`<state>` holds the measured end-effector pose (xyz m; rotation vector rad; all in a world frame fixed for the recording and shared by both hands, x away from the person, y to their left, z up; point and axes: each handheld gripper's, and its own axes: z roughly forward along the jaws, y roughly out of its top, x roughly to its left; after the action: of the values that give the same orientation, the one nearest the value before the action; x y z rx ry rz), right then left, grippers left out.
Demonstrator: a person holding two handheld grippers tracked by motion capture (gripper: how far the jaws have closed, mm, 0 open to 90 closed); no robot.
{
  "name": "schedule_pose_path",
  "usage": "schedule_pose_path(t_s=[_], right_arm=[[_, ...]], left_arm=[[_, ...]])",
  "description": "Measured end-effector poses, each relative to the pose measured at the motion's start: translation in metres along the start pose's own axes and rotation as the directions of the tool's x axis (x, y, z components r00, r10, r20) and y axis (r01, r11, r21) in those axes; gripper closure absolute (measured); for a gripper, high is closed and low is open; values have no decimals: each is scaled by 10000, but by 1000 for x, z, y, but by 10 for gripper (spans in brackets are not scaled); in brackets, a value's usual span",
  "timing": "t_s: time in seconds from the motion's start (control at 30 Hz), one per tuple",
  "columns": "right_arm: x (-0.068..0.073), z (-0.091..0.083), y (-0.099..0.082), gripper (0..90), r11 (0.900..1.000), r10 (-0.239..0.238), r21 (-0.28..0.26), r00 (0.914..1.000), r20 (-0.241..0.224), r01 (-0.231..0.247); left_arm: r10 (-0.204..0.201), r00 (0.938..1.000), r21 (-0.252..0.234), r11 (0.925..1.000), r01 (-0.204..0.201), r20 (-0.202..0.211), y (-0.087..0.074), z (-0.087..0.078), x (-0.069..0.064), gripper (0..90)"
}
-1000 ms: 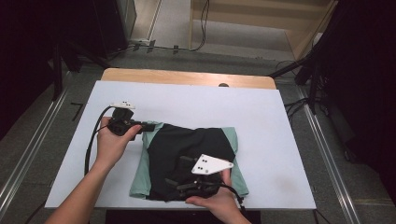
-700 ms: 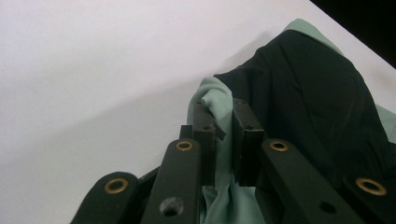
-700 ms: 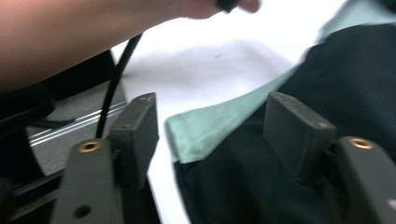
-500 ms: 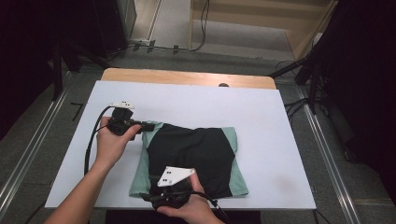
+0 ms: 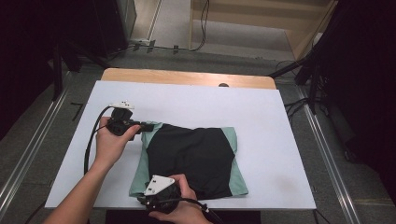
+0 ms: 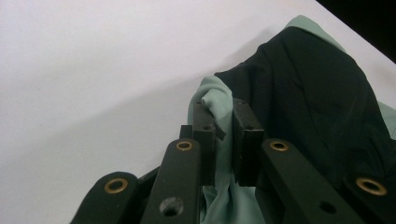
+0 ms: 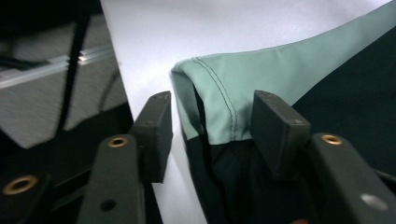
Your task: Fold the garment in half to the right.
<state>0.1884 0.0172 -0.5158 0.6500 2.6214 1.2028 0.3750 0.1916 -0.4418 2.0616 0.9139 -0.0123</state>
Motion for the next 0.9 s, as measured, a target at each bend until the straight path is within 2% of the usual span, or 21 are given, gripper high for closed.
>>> schedule_pose_path(t_s=[0.07, 0.17, 0.27, 0.33, 0.5, 0.63, 0.77, 0.9], right_arm=[[3, 1, -1, 586, 9986, -533, 10, 9969, 583, 533], [3, 0, -1, 759, 9985, -554, 38, 9936, 989, 553], [-2, -1, -2, 801, 9998, -135, -113, 9970, 768, 145], [-4, -3, -3, 808, 9997, -49, -252, 9979, 641, 65], [-8, -17, -7, 813, 9930, 423, -1124, 9982, 425, -373], [-11, -35, -4, 814, 9795, 548, -1957, 9980, 310, -477], [-19, -55, -1, 816, 9590, 1042, -2665, 9945, 134, -969], [-26, -70, -1, 817, 9424, 1248, -3166, 9916, 341, -1077]], left_arm=[[-33, 10000, -3, 10000, 33, -20, 0, 0, 1, 819], [-45, 10000, -33, 10000, 45, -25, -1, 0, 1, 819], [-63, 10000, -58, 10000, 63, -47, -1, 1, 0, 819], [-38, 10000, -41, 10000, 37, -58, -1, 0, 1, 819], [-116, 9998, -184, 9998, 113, -146, -1, -2, 2, 819], [-168, 9995, -270, 9995, 160, -275, 1, -5, 1, 819], [-353, 9982, -592, 9977, 325, -480, 2, -12, 3, 819], [-324, 9954, -665, 9974, 264, -906, 5, -21, 0, 819]])
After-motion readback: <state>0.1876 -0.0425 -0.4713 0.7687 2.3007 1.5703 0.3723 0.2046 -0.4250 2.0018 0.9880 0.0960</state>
